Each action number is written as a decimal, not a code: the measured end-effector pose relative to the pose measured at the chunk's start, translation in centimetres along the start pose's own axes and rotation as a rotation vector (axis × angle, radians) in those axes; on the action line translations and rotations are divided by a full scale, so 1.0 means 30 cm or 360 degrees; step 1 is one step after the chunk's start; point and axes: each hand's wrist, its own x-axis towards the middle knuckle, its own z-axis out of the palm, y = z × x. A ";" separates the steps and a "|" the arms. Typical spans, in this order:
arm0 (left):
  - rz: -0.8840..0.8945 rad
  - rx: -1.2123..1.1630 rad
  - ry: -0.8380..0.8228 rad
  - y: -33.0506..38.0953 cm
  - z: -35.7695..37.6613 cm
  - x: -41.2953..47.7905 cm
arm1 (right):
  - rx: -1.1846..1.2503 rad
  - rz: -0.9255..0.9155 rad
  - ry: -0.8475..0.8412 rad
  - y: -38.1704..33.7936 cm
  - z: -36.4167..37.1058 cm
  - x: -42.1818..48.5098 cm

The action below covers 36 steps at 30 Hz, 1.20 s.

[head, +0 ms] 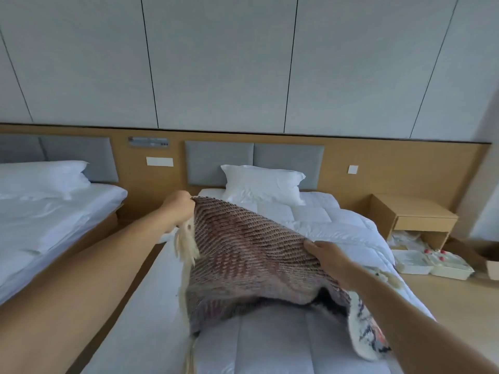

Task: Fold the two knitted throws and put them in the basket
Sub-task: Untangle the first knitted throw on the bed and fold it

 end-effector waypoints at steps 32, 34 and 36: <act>0.0277 -0.0746 -0.1085 0.113 0.197 -0.286 | -0.0257 -0.0253 0.0160 -0.242 0.088 -0.133; 0.0439 -0.0723 -0.1245 0.149 0.220 -0.311 | -0.0309 -0.0431 0.0064 -0.242 0.079 -0.142; 0.0557 -0.0684 -0.1383 0.186 0.222 -0.322 | -0.0190 -0.0513 -0.0006 -0.233 0.047 -0.148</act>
